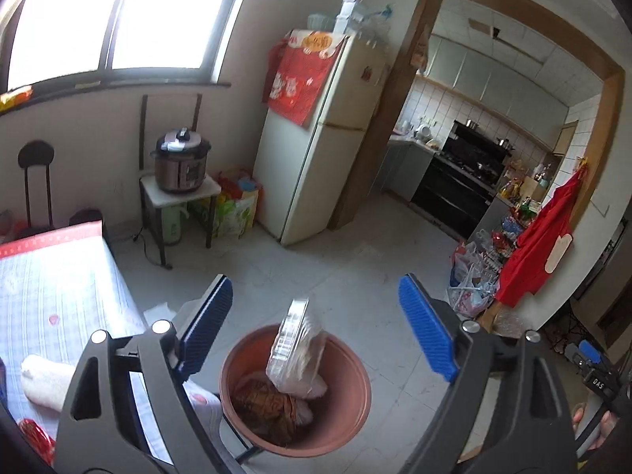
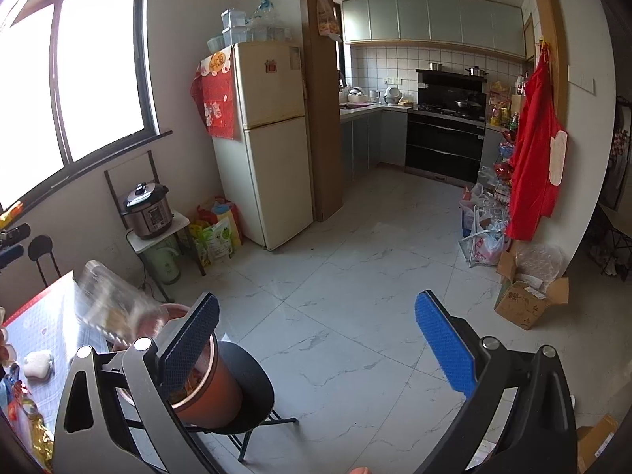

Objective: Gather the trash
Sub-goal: 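Drop the clear plastic tray into the bin with the left tool, then return to the table and grasp the red snack package with the left tool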

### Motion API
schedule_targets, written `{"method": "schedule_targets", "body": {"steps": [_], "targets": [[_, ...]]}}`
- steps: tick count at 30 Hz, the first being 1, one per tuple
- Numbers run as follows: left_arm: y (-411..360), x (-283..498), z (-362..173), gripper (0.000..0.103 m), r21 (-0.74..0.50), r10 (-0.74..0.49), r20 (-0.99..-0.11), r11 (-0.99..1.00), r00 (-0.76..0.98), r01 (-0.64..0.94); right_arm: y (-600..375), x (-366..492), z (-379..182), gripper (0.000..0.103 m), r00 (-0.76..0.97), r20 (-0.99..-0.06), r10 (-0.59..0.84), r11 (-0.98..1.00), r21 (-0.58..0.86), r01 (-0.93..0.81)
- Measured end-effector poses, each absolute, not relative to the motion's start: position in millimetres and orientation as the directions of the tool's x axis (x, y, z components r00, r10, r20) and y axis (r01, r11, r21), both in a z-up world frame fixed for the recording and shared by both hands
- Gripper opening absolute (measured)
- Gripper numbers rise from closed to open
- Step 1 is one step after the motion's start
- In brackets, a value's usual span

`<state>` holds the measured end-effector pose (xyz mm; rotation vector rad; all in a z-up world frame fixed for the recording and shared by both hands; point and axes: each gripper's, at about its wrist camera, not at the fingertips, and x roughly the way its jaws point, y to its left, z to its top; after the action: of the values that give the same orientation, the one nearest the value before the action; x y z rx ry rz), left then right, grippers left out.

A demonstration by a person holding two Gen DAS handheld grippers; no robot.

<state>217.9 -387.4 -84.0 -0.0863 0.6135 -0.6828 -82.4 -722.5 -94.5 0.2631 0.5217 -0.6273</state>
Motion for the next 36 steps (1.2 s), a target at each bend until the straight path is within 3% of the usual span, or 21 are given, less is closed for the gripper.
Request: {"method": "schedule_targets", "body": {"steps": [2,10,19,27,30,36], "targets": [[-380.6,208.0,-60.9,0.097,-0.213,-0.602,-0.468,0.787,0.647,0.578,-720.0,-83.4,-88.5,0.098,0.699,-0.518,-0.494,0.78,0.092,0.619],[-277.1,182.6,-8.6,0.097,-0.168,-0.497,-0.388,0.866,0.776,0.47,-676.1,-49.9,-67.9,0.098,0.781,-0.462,-0.42,0.847,0.111,0.52],[-92.8,148.0,3.1,0.097,-0.155,-0.208,-0.414,0.975,0.886,0.157,-573.5,17.9,-54.1,0.098,0.866,-0.451,-0.217,0.944,0.129,0.304],[69.1,95.5,-20.4,0.097,-0.192,0.028,-0.485,0.972,0.874,-0.138,-453.8,72.9,-51.3,0.098,0.873,-0.488,0.008,0.987,0.141,0.07],[116.0,71.9,-42.4,0.097,-0.238,0.036,-0.521,0.954,0.853,-0.185,-409.2,87.6,-51.8,0.098,0.854,-0.515,0.074,0.989,0.149,0.004],[144.8,56.5,-121.6,0.094,-0.317,-0.113,-0.657,0.939,0.745,-0.137,-330.1,105.9,-65.3,0.098,0.803,-0.571,0.171,0.981,0.173,-0.086]]}}
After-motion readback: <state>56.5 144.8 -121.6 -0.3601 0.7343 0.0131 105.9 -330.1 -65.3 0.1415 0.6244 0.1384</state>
